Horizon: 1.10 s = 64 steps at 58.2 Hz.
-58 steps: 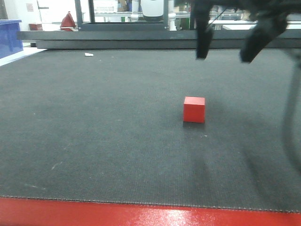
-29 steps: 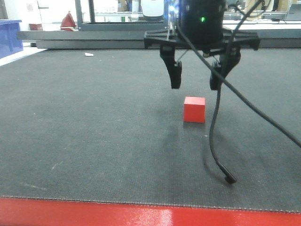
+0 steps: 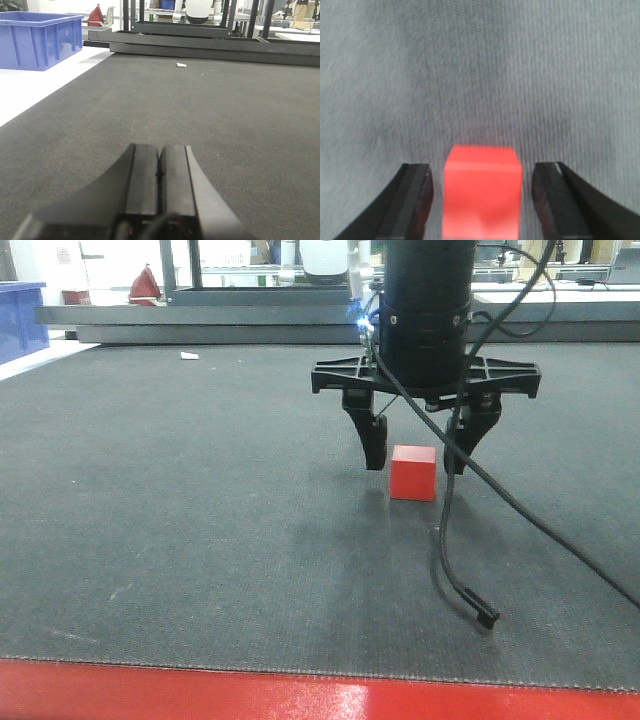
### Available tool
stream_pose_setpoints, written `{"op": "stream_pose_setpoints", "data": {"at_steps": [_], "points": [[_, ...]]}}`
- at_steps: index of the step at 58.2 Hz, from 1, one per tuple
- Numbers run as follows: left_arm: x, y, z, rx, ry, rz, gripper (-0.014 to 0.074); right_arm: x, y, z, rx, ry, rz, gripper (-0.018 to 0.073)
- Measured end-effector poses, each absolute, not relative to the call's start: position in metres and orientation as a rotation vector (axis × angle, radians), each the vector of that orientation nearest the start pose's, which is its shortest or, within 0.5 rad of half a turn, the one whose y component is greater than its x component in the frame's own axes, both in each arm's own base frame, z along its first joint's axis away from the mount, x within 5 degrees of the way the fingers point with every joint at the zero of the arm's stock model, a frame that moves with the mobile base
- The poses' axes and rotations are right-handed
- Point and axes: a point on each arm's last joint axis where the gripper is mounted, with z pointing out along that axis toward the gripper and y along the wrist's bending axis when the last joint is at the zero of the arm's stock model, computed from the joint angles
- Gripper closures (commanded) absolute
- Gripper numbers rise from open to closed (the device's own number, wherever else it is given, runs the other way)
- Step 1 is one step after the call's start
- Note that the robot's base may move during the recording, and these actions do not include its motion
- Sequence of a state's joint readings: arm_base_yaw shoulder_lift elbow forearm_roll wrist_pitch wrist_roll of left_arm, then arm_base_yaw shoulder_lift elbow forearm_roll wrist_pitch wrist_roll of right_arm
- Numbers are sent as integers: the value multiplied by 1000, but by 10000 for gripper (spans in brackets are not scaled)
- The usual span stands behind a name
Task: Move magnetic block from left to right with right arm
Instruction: 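Lower the open right gripper around the red cube, then close the right gripper on the red cube and lift it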
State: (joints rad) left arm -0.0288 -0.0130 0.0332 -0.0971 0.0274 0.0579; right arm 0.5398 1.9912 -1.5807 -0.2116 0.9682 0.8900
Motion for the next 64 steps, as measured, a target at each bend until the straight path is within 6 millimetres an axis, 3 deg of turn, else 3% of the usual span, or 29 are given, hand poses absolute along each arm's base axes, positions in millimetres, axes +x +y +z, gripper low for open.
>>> {"op": "stream_pose_setpoints", "data": {"at_steps": [12,23,30,41,47,57,64], "points": [[57,-2,200,-6,1531,-56,722,374,200,215,326,2795,46,272],[57,-2,200,-6,1531,-56,722,376,198,214,228,2807,48,285],[57,-2,200,-6,1531,-56,722,378,189,224,160,2792,56,285],[57,-2,200,-6,1531,-56,722,375,158,273,-11,2699,79,285],[57,-2,200,-6,1531,-56,722,363,135,303,-71,2645,116,285],[57,-2,200,-6,1531,-56,722,333,89,325,-88,2598,102,285],[57,-2,200,-6,1531,-56,722,304,59,325,-57,2586,70,285]]}}
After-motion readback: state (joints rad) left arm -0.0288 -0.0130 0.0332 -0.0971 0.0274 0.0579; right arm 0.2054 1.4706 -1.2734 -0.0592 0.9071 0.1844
